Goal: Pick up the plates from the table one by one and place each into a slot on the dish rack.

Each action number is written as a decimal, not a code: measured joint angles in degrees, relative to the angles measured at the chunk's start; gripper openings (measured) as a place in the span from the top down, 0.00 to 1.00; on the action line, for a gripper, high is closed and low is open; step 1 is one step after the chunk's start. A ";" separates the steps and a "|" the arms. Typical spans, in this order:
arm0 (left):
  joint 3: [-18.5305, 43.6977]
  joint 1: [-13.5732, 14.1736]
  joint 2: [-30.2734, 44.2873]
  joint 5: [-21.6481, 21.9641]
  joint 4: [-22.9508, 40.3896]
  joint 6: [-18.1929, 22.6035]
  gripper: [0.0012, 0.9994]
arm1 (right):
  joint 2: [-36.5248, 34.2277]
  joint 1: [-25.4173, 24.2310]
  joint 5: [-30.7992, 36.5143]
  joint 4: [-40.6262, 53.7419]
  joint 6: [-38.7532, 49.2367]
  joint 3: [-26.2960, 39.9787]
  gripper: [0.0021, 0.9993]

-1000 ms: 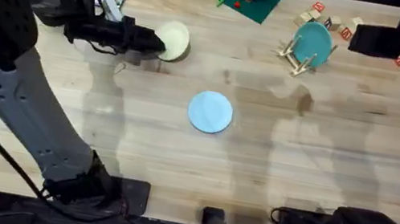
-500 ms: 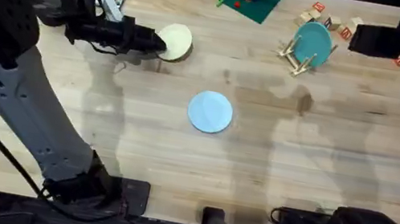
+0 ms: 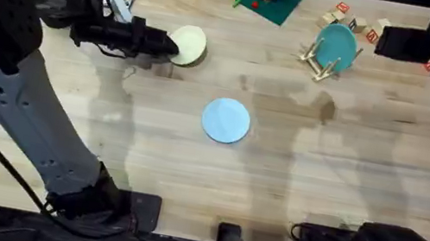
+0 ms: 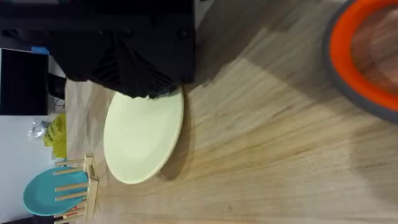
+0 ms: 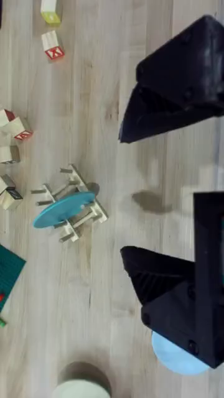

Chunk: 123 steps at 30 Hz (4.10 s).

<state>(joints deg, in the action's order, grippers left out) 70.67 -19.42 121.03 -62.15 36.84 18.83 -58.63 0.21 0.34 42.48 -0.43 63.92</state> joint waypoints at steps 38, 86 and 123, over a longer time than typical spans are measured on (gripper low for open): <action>0.07 0.00 -0.02 0.55 -1.00 -1.65 0.96 | -21.19 17.56 -8.92 -20.88 -14.51 0.07 0.00; 0.55 -0.07 0.52 0.00 -0.63 -2.56 0.96 | -58.50 30.04 -21.46 -45.77 -34.11 13.73 0.02; 1.14 -0.33 0.96 -0.37 0.01 -2.42 0.96 | -64.22 34.80 -22.71 -52.15 -45.83 14.29 0.97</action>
<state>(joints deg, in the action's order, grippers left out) 71.81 -19.75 121.99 -62.52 36.85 16.41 -122.85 35.00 -22.37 -9.67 -46.26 78.22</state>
